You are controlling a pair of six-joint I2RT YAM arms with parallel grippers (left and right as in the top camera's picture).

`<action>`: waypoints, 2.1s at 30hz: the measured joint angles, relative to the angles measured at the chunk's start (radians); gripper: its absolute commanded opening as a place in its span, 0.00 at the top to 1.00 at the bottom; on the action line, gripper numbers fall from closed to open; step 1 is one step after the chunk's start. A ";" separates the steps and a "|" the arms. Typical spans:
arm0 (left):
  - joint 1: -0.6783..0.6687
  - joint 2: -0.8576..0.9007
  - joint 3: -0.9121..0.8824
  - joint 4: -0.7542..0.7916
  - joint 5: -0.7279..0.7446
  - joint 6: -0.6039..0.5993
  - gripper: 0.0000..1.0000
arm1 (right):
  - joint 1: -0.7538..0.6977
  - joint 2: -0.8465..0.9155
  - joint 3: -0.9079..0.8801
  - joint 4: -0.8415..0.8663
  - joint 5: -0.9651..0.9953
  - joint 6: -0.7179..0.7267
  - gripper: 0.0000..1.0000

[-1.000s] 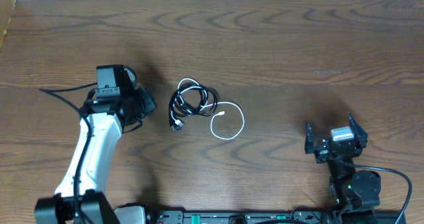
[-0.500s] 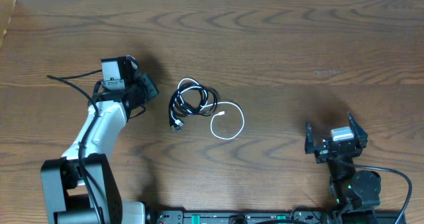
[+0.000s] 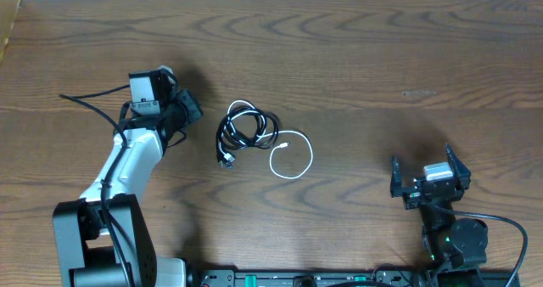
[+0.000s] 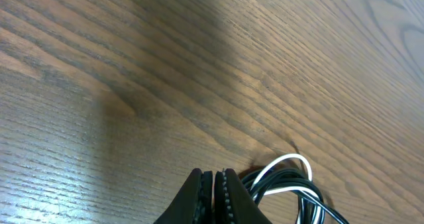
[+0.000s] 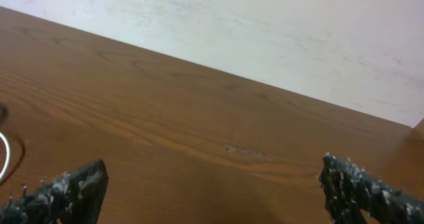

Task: Untangle cables
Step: 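Lower the left gripper onto the bundle and close on the cables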

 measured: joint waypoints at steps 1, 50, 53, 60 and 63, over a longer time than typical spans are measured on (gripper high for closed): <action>0.000 0.000 0.000 0.000 0.000 0.000 0.90 | 0.000 0.000 0.000 0.000 0.000 0.000 0.01; 0.000 0.000 0.000 -0.006 0.000 0.000 0.83 | 0.000 0.000 0.000 0.000 0.000 0.000 0.01; 0.000 0.000 0.000 -0.006 0.000 0.000 0.83 | 0.000 0.000 0.000 0.000 0.000 0.000 0.01; 0.000 0.000 0.000 0.010 0.000 0.000 0.83 | 0.000 0.000 0.000 0.000 0.000 0.000 0.01; 0.000 0.000 0.000 0.019 0.000 0.000 0.83 | 0.000 0.000 0.000 0.000 0.000 0.000 0.01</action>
